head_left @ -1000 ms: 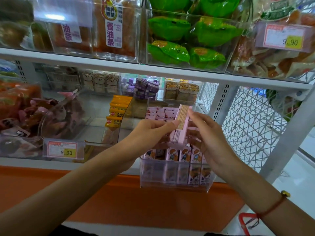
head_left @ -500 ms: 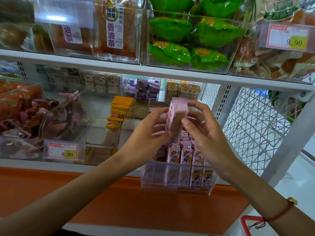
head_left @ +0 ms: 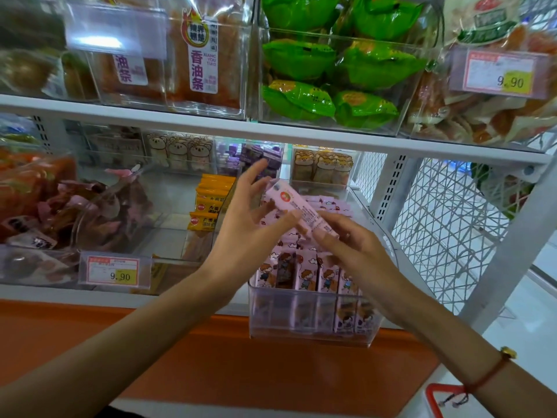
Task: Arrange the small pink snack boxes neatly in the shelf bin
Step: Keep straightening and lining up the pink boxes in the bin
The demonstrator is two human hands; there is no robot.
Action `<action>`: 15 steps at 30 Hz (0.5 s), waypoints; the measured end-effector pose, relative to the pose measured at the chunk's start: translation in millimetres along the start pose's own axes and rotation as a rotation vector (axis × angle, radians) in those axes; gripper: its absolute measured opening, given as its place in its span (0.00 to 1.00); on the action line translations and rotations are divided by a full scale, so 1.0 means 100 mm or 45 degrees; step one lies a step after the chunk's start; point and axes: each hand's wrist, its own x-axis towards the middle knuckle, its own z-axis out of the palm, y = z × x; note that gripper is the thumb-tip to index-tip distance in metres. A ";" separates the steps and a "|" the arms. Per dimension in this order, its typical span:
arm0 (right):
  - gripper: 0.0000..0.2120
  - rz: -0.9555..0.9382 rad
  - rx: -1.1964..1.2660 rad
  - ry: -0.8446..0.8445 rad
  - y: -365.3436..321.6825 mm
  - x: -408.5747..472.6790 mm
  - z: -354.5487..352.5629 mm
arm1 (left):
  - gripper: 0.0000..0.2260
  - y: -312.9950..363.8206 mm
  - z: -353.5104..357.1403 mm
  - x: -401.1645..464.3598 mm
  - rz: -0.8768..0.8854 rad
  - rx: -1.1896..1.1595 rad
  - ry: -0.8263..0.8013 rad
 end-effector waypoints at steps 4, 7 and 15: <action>0.26 0.099 0.218 0.039 0.03 0.01 -0.07 | 0.21 -0.01 -0.05 0.02 0.025 0.057 0.042; 0.25 0.083 0.375 0.188 0.03 0.04 -0.15 | 0.21 -0.04 -0.07 0.02 0.033 0.079 0.115; 0.18 0.091 0.369 0.281 0.06 0.15 -0.22 | 0.24 -0.03 -0.03 0.04 0.025 0.300 0.117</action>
